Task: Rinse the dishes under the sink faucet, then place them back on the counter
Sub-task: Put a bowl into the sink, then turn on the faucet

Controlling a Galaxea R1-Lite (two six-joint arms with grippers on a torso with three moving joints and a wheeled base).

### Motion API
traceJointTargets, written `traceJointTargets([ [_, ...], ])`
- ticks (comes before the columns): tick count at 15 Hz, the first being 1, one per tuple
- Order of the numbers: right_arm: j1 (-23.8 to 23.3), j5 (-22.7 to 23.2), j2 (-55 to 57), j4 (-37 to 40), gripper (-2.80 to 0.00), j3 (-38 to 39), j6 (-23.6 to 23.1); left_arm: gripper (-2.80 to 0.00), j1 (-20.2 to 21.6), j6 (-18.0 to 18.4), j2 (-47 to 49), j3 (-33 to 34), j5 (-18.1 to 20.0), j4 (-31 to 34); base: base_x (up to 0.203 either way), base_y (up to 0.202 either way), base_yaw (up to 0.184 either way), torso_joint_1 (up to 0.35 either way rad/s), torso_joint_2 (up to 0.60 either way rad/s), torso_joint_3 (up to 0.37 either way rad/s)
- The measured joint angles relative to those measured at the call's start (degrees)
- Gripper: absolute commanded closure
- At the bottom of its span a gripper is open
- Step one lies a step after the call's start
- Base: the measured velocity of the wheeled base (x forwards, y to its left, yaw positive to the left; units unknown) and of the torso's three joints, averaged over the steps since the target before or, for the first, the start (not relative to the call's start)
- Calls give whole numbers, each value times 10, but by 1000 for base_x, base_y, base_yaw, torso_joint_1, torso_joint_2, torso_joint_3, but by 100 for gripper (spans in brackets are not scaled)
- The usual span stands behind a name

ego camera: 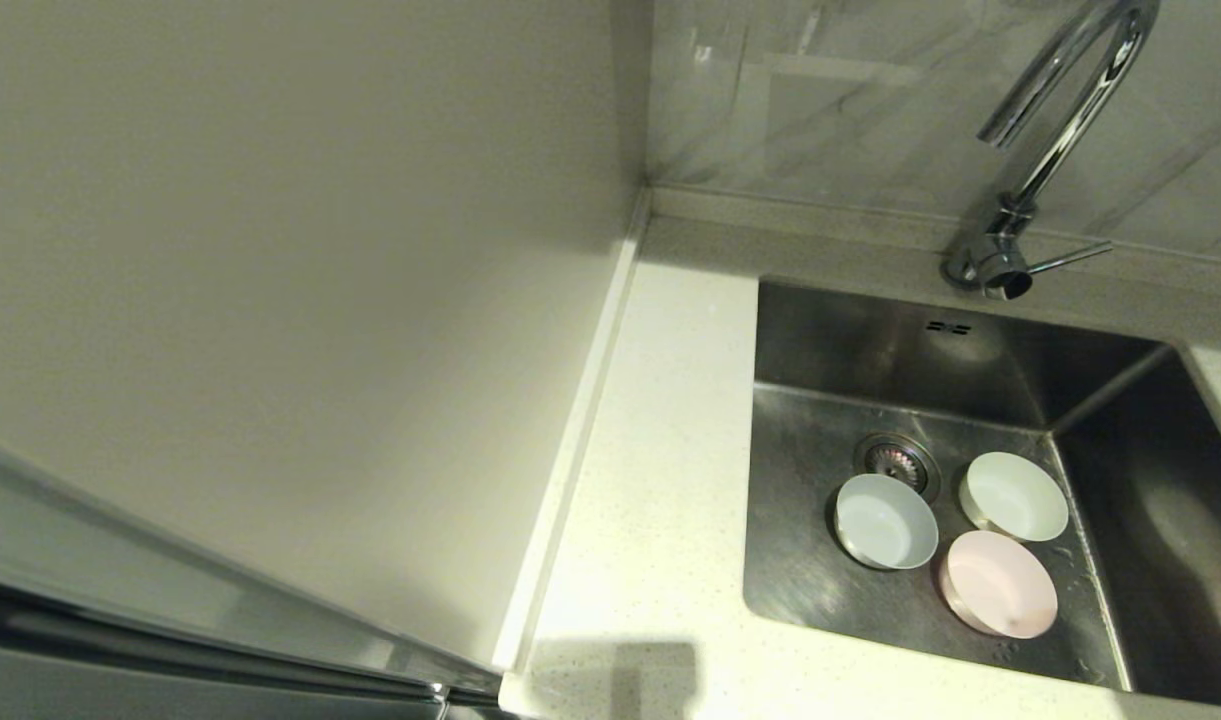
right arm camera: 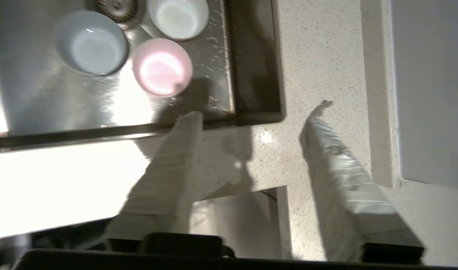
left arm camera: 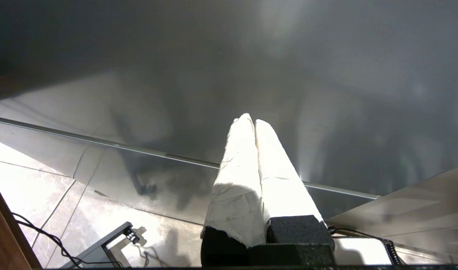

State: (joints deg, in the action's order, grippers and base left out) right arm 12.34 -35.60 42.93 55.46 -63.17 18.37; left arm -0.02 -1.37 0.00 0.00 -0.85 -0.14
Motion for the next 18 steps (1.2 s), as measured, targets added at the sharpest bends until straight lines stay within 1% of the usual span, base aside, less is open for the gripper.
traceJointTargets([
  [2, -7, 47, -5, 76, 0, -79, 27, 0, 0, 0, 0, 0, 0, 0, 0, 0, 0, 0, 0, 0],
  [3, -11, 79, 1, 114, 0, -127, 50, 0, 0, 0, 0, 0, 0, 0, 0, 0, 0, 0, 0, 0],
  [5, -20, 162, 20, 165, 0, -208, 107, 0, 0, 0, 0, 0, 0, 0, 0, 0, 0, 0, 0, 0],
  [6, -28, 213, 29, 180, 0, -242, 136, 0, 0, 0, 0, 0, 0, 0, 0, 0, 0, 0, 0, 0],
  [7, -36, 255, 37, 194, 0, -268, 145, 0, 0, 0, 0, 0, 0, 0, 0, 0, 0, 0, 0, 0],
  [8, -44, 275, 43, 213, 0, -290, 129, 0, 0, 0, 0, 0, 0, 0, 0, 0, 0, 0, 0, 0],
  [10, -62, 280, 54, 280, 0, -335, 64, 0, 0, 0, 0, 0, 0, 0, 0, 0, 0, 0, 0, 0],
  [11, -72, 282, 62, 305, 0, -357, 42, 0, 0, 0, 0, 0, 0, 0, 0, 0, 0, 0, 0, 0],
  [12, -80, 285, 71, 315, 0, -370, 33, 0, 0, 0, 0, 0, 0, 0, 0, 0, 0, 0, 0, 0],
  [15, -112, 313, 95, 316, 0, -376, 27, 0, 0, 0, 0, 0, 0, 0, 0, 0, 0, 0, 0, 0],
  [16, -122, 322, 109, 301, 0, -377, 24, 0, 0, 0, 0, 0, 0, 0, 0, 0, 0, 0, 0, 0],
  [18, -133, 321, 145, 220, 0, -377, 18, 0, 0, 0, 0, 0, 0, 0, 0, 0, 0, 0, 0, 0],
])
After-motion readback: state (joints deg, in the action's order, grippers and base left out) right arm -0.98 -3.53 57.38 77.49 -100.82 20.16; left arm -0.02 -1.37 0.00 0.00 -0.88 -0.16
